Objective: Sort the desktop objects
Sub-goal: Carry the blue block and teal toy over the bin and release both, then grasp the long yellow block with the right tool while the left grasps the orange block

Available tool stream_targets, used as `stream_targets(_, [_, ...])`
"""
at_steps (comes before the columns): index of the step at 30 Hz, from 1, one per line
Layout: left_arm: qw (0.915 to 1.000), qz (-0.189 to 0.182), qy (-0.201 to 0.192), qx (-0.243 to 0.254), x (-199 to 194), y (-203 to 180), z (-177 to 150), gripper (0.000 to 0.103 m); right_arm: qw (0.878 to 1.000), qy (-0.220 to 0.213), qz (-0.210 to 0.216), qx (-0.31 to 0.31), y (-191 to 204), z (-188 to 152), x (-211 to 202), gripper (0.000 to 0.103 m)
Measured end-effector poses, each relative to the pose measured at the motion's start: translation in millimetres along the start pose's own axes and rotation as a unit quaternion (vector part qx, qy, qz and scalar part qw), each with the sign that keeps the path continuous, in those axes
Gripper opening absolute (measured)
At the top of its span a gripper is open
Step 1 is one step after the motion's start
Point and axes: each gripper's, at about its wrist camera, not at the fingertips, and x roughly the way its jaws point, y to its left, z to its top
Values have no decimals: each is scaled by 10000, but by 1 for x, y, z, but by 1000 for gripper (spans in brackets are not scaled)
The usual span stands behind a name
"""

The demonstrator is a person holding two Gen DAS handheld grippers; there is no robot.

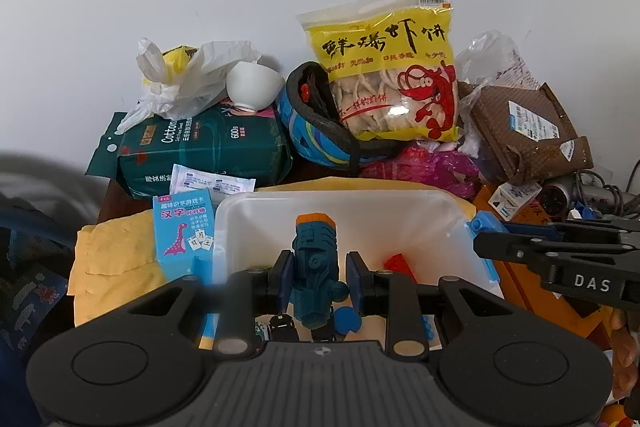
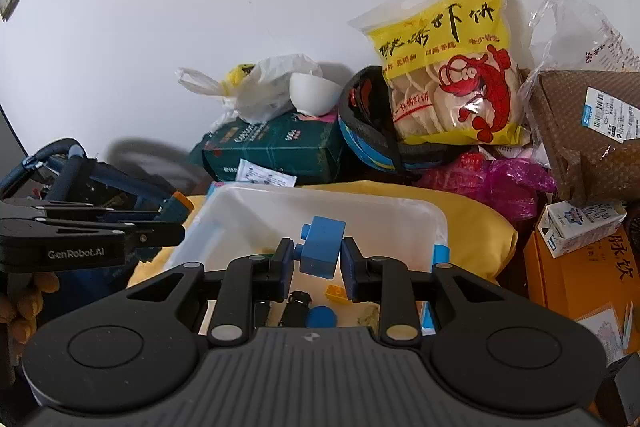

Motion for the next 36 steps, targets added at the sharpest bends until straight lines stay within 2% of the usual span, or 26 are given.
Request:
stream_targets(3, [10000, 59, 20, 32, 3, -1, 3, 33, 9999, 94, -23, 31, -3, 1, 8, 28])
stream_targets(5, [9999, 159, 42, -15, 5, 0, 4, 55, 9998, 151, -43, 85, -5, 3, 13, 32])
stream_targets(6, [9997, 253, 11, -61, 5, 1, 3, 58, 9998, 174, -85, 100, -6, 3, 15, 34])
stream_targets(7, [9995, 303, -26, -66, 4, 2, 3, 60, 9996, 200, -155, 104, -7, 3, 18, 41])
stream_targets(8, [9995, 299, -46, -44, 3, 3, 1, 60, 9995, 206, -218, 113, -7, 3, 19, 44])
stream_targets(12, [9997, 153, -163, 94, -7, 3, -19, 60, 9996, 151, -165, 158, -11, -5, 15, 44])
stream_targets(15, [9987, -11, -371, 336, -21, -3, -55, 60, 9999, 52, -95, 98, -10, -19, 4, 44])
stream_targets(18, [9977, -26, -426, 519, -32, -8, -106, 60, 9999, -106, -67, -63, -5, -49, -14, 44])
stream_targets(21, [9983, -110, -240, 520, -35, -14, -168, 60, 9997, -131, -138, -174, 2, -96, -27, 44])
stream_targets(24, [9990, -247, 18, 366, -33, -19, -219, 60, 9996, 68, -244, -125, 6, -150, -30, 44])
stream_targets(27, [9981, -374, 189, 444, -27, -29, -253, 59, 9986, 351, -360, -174, 15, -196, -24, 44])
stream_targets(31, [9952, -398, 238, 865, -19, -43, -270, 59, 9971, 611, -404, -193, 21, -229, -19, 43])
stream_targets(34, [9955, -357, 234, 851, -9, -44, -267, 59, 9968, 673, -400, -183, 21, -235, -18, 43])
stream_targets(36, [9959, -309, 339, 784, 0, -44, -266, 55, 9967, 669, -395, -250, 23, -235, -19, 43])
